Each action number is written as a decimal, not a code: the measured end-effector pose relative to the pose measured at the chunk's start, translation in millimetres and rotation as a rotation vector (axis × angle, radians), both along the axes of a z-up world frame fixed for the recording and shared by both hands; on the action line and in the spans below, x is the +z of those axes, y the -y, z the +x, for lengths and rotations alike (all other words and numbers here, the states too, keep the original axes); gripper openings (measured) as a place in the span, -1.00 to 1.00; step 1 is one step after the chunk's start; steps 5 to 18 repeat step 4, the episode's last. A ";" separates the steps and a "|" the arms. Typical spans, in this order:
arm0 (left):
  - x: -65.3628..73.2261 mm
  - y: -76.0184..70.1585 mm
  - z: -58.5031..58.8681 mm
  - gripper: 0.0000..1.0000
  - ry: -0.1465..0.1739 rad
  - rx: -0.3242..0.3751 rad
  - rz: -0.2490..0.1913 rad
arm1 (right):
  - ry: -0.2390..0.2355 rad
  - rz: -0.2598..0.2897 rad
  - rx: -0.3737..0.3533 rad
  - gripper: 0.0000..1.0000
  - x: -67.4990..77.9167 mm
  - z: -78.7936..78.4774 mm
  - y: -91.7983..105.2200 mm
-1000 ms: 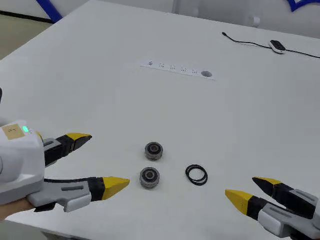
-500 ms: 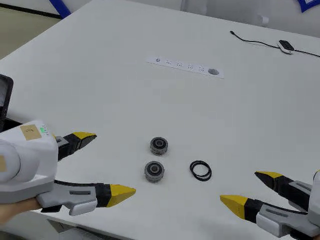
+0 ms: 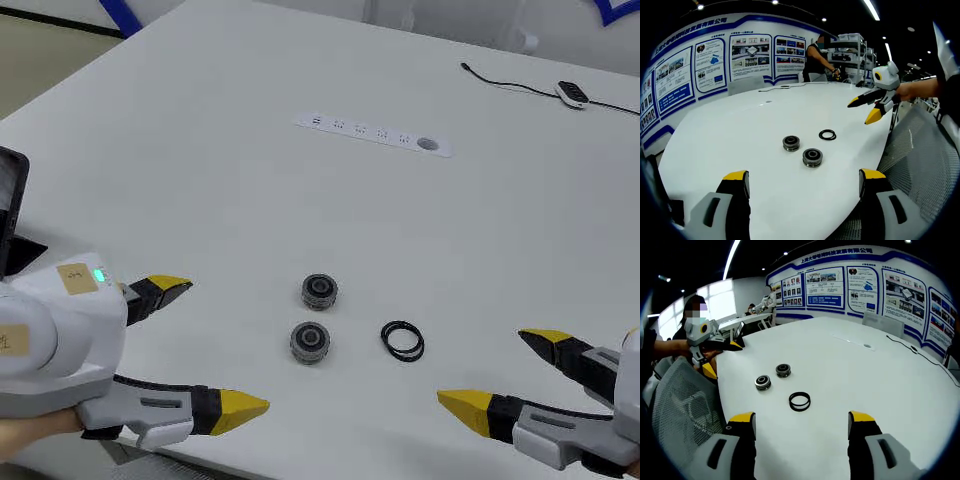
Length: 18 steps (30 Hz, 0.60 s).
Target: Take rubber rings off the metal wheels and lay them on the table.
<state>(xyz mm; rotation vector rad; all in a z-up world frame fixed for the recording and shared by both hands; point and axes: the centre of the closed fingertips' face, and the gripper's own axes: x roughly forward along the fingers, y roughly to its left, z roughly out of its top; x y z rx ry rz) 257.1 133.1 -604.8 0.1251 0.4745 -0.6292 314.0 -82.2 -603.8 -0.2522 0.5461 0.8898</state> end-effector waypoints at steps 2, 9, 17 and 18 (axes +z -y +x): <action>0.2 -0.3 0.3 0.86 0.000 0.002 -0.001 | 0.021 -0.014 0.010 0.56 1.0 1.3 -0.6; 0.4 -0.3 0.3 0.86 0.000 0.002 -0.001 | 0.030 -0.025 0.015 0.59 1.3 1.8 -0.9; 0.4 -0.3 0.3 0.86 0.000 0.002 -0.001 | 0.030 -0.025 0.015 0.59 1.3 1.8 -0.9; 0.4 -0.3 0.3 0.86 0.000 0.002 -0.001 | 0.030 -0.025 0.015 0.59 1.3 1.8 -0.9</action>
